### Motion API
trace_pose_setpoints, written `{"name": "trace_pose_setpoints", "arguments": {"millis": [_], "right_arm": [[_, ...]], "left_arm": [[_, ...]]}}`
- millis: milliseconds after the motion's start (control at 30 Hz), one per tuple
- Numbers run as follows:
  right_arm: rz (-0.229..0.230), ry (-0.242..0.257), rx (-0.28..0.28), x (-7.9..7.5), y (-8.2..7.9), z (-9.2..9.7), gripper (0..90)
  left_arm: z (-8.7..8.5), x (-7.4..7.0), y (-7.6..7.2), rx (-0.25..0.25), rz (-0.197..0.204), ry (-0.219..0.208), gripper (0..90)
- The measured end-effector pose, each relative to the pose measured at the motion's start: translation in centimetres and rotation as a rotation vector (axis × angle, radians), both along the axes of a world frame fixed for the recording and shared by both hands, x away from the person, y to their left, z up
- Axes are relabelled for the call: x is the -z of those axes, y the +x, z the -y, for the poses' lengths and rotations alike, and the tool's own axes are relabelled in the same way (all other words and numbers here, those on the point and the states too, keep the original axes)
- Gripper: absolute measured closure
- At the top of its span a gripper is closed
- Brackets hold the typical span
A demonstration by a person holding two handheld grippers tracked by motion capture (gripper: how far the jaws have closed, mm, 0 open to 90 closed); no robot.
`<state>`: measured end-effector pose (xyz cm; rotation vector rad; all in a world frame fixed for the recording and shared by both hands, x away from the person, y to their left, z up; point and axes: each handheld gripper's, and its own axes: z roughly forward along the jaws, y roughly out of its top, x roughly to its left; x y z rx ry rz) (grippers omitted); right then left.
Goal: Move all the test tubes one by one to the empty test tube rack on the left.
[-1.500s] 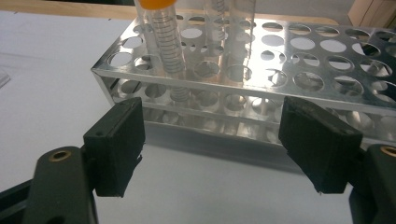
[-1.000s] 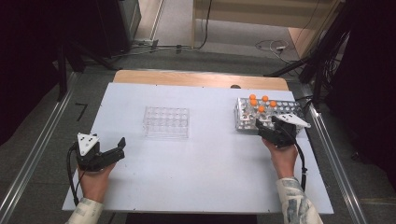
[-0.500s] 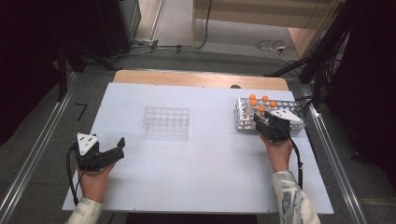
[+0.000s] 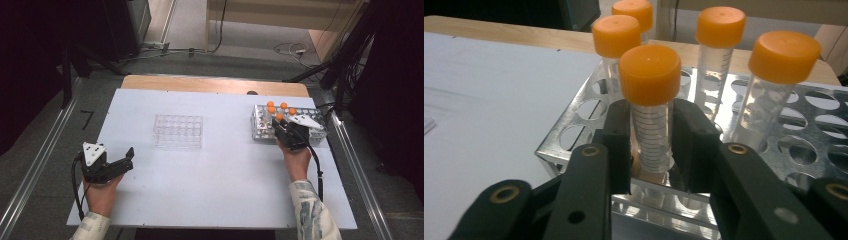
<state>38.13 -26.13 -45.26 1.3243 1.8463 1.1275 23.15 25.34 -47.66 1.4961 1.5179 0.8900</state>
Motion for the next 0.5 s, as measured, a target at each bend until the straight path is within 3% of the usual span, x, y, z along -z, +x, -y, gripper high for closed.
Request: {"name": "trace_pose_setpoints", "arguments": {"millis": [200,500], "right_arm": [[0.001,-0.017,0.006,0.0,0.02,-0.02,70.7],[0.014,0.012,0.015,-0.39,-0.08,0.31,71.1]], "left_arm": [[-0.03,0.03,0.0,-0.001,0.0,-0.004,4.9],[0.16,-0.04,0.01,0.01,-0.005,-0.02,4.9]]}}
